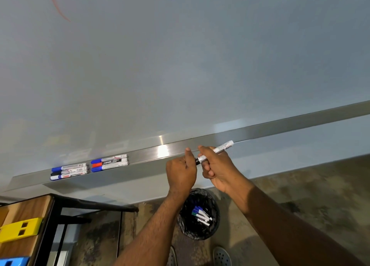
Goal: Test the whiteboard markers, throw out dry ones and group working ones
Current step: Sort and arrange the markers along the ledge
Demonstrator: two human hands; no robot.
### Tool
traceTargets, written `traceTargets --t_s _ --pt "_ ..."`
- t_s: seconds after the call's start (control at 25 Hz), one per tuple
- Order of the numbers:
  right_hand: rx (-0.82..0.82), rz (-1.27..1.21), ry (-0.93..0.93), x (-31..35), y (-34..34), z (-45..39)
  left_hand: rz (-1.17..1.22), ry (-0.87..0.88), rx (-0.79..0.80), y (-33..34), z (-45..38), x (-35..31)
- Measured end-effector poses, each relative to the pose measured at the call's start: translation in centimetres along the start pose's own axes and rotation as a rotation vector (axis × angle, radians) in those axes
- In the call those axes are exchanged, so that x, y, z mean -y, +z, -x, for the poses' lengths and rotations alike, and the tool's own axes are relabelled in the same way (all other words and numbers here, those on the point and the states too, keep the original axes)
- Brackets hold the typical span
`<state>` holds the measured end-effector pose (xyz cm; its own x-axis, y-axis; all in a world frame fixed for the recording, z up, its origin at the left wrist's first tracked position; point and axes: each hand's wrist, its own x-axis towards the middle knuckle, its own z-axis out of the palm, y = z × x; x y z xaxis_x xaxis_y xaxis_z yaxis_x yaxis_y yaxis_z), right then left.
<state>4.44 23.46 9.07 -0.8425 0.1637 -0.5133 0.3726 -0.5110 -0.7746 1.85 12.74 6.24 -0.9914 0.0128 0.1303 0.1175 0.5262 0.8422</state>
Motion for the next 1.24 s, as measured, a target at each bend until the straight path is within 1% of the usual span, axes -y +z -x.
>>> traceTargets --t_s 0.12,0.2,0.24,0.28,0.32,0.36,0.4,0.44,0.48,0.52,0.6,0.72,0.8,0.84,0.92,1.0,1.04,1.12,1.2,1.24 --pt "-0.021 -0.100 0.062 0.3 0.3 -0.2 -0.122 0.156 -0.085 -0.2 -0.4 -0.7" --pt "-0.030 -0.112 0.117 -0.3 1.1 -0.3 -0.188 0.231 -0.099 0.4 -0.6 -0.9" --pt "-0.042 -0.150 0.145 -0.1 0.7 -0.5 -0.240 0.262 -0.109 0.1 -0.8 -0.9" --pt "-0.079 -0.237 0.172 0.6 -0.8 -1.0 -0.331 0.272 -0.159 -0.8 -1.3 0.2" --pt "-0.157 -0.389 0.180 2.0 -3.6 -1.5 -0.412 0.222 -0.244 -2.4 -2.1 1.8" --pt "-0.280 -0.511 0.138 3.6 -7.3 -2.5 -0.432 0.076 -0.302 -4.9 -2.8 3.8" --pt "-0.416 -0.527 0.049 5.3 -11.0 -3.2 -0.417 -0.110 -0.355 -7.6 -3.0 5.0" --pt "-0.534 -0.478 -0.036 6.7 -13.9 -3.6 -0.407 -0.237 -0.376 -10.0 -3.2 6.3" --pt "-0.603 -0.397 -0.097 7.3 -15.6 -3.8 -0.413 -0.293 -0.344 -11.2 -3.5 7.5" --pt "-0.626 -0.327 -0.116 7.1 -15.9 -4.1 -0.396 -0.295 -0.297 -11.1 -3.3 7.9" --pt "-0.529 -0.283 -0.122 5.1 -12.7 -4.9 -0.392 -0.190 -0.226 -7.6 -3.1 6.8" --pt "-0.382 -0.160 -0.055 0.7 -6.5 -5.0 -0.308 -0.036 -0.014 -1.6 -1.8 4.0" --pt "-0.270 -0.072 -0.070 -1.2 -3.7 -4.4 -0.299 -0.016 0.060 0.6 -1.0 2.6" --pt "-0.212 -0.025 -0.103 -1.3 -2.8 -4.1 -0.276 -0.014 0.058 1.0 -1.0 2.1" --pt "-0.139 0.041 -0.214 -0.3 -2.0 -3.3 -0.234 0.006 0.014 0.6 -1.6 0.6" --pt "-0.118 0.089 -0.379 2.6 -1.4 -2.3 -0.207 0.059 -0.052 -1.1 -3.4 -2.0" --pt "-0.113 0.110 -0.490 4.5 -0.9 -1.7 -0.213 0.121 -0.088 -2.0 -4.6 -3.9" --pt "-0.071 0.175 -0.798 9.2 0.7 -0.1 -0.238 0.326 -0.178 -4.2 -7.5 -9.3" --pt "-0.002 0.242 -1.144 15.6 3.0 2.0 -0.263 0.588 -0.278 -7.3 -10.7 -15.8" --pt "0.002 0.270 -1.271 19.2 4.1 2.9 -0.297 0.708 -0.336 -9.1 -12.3 -19.1"
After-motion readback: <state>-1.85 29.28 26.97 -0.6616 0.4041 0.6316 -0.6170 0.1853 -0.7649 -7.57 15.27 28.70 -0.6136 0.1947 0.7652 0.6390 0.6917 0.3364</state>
